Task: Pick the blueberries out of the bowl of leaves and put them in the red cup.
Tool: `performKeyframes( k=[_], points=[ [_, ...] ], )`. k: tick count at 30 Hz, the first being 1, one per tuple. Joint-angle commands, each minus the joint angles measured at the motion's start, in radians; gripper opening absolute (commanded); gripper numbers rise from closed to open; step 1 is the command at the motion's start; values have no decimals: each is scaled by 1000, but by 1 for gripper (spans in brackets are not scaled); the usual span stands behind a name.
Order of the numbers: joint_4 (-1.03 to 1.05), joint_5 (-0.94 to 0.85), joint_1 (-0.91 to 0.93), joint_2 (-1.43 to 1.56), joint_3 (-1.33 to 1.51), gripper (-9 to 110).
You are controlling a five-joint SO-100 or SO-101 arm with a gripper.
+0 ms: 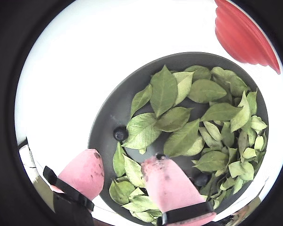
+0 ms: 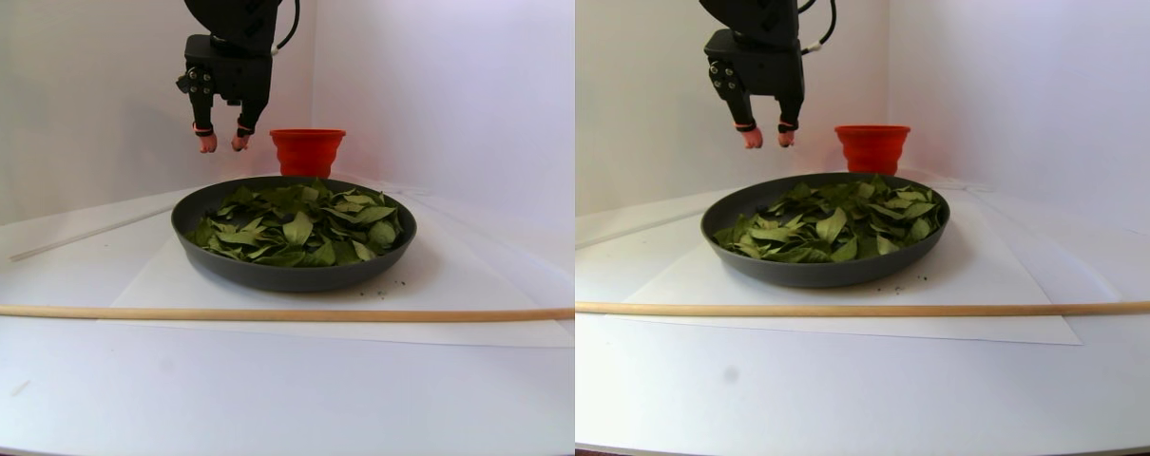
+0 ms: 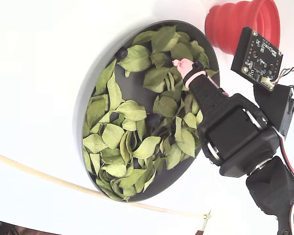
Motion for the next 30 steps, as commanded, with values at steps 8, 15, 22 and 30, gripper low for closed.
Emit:
performKeyframes(
  k=[8, 15, 22, 30],
  points=[
    [-28, -26, -14, -12, -9, 15],
    [-63, -67, -28, -75, -8, 15],
    [-94, -103, -41, -132, -37, 15],
    [-146, -110, -38, -206, -72, 15]
  ],
)
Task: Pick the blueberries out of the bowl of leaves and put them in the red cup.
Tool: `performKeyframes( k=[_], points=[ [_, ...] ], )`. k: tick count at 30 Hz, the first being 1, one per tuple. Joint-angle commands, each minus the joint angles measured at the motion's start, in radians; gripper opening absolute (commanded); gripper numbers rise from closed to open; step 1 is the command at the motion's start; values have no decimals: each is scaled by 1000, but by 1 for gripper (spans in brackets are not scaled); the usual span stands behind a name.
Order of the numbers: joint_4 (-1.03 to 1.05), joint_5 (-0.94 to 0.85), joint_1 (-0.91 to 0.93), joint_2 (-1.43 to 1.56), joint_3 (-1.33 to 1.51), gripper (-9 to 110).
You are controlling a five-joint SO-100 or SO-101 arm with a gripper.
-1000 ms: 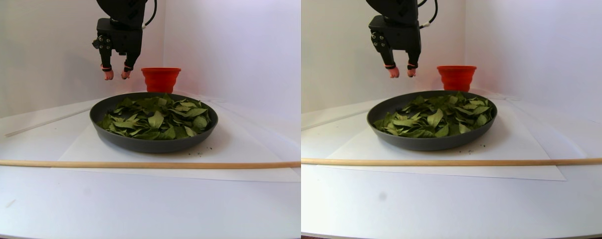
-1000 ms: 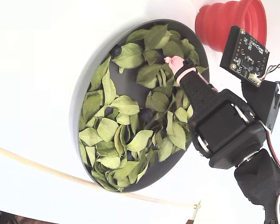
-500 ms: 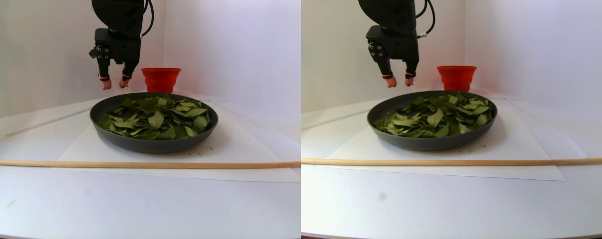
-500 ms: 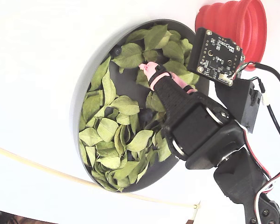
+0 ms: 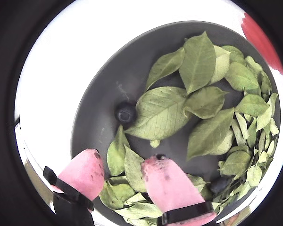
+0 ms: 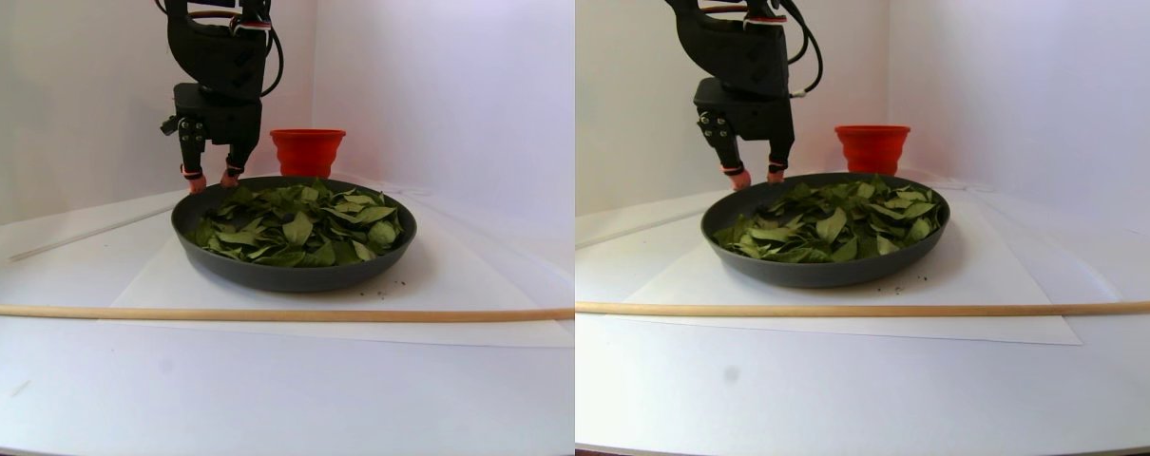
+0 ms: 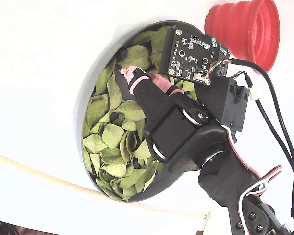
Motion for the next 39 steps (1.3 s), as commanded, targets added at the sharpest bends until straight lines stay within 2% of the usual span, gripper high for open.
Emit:
performKeyframes(
  k=[1, 39],
  points=[
    [-28, 0, -8, 12, -52, 15],
    [-164, 32, -21, -173, -144, 15]
  ],
)
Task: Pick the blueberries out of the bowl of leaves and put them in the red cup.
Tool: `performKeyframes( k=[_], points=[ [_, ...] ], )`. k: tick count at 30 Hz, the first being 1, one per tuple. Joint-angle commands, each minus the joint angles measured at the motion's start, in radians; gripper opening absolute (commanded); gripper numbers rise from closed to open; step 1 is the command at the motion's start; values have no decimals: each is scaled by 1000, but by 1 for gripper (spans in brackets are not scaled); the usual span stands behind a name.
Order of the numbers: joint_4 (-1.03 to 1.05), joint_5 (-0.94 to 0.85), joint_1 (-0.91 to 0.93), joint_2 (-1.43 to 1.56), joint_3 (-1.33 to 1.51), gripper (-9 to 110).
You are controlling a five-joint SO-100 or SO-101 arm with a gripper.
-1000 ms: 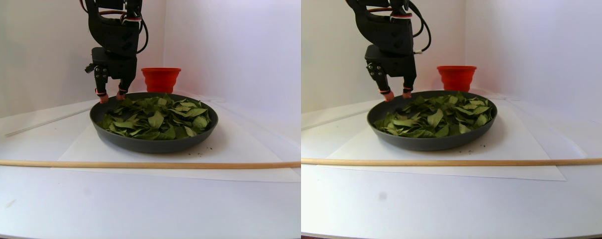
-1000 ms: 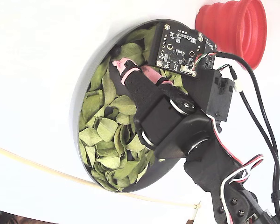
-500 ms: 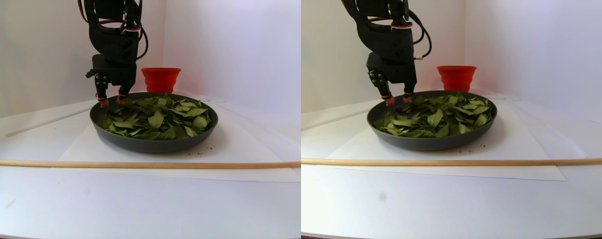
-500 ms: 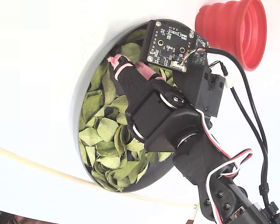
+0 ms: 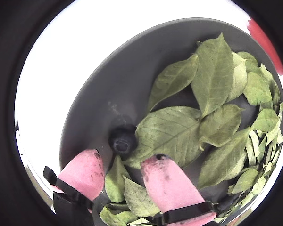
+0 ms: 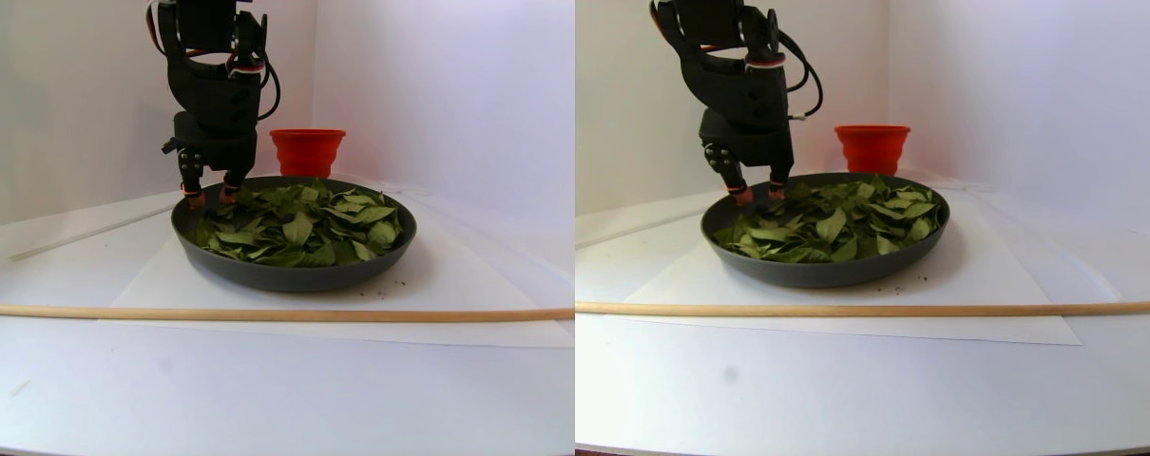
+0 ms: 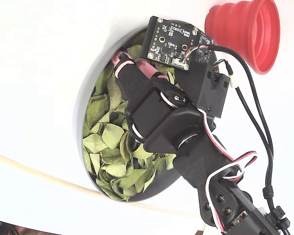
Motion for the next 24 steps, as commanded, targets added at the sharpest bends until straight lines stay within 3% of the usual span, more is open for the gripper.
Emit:
performKeyframes(
  k=[1, 24],
  points=[
    [-23, 8, -11, 17, -48, 15],
    [-112, 26, -12, -75, -87, 15]
  ],
)
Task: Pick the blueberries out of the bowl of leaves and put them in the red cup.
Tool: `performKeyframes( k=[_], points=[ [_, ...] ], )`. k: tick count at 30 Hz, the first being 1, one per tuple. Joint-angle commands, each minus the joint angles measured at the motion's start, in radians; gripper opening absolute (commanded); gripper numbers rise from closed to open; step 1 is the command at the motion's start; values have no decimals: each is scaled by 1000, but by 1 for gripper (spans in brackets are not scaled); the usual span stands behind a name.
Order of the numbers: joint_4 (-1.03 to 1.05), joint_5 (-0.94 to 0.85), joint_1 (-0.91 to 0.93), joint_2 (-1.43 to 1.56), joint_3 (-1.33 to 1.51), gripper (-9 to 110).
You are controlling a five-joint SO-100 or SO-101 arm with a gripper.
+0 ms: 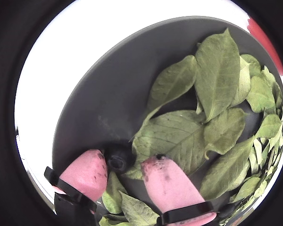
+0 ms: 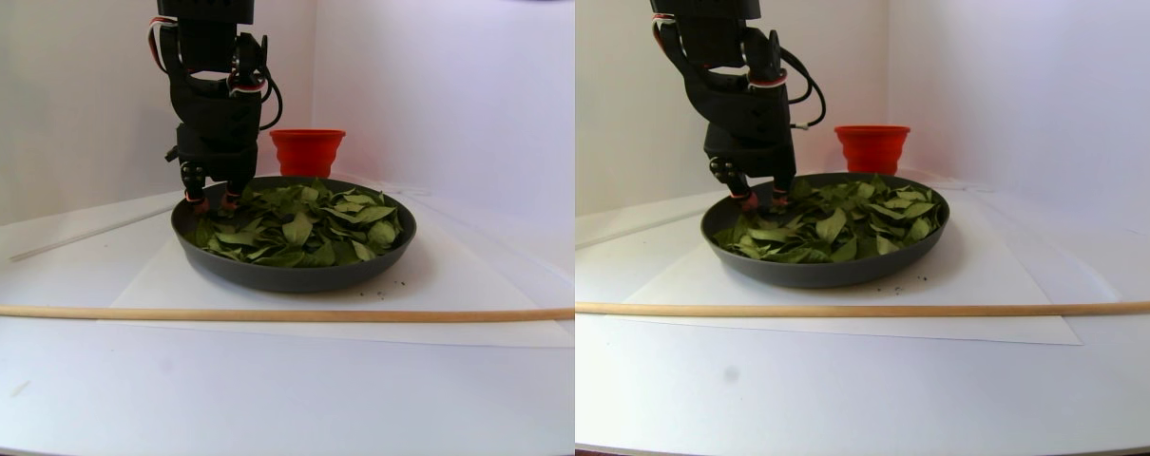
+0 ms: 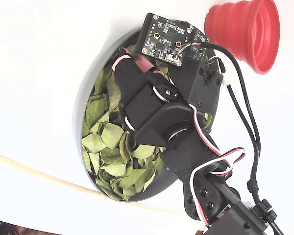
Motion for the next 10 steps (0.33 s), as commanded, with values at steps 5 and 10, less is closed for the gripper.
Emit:
performKeyframes(
  k=[5, 10],
  points=[
    [-28, 8, -17, 11, -37, 15],
    [-28, -2, -23, 6, -25, 15]
  ],
)
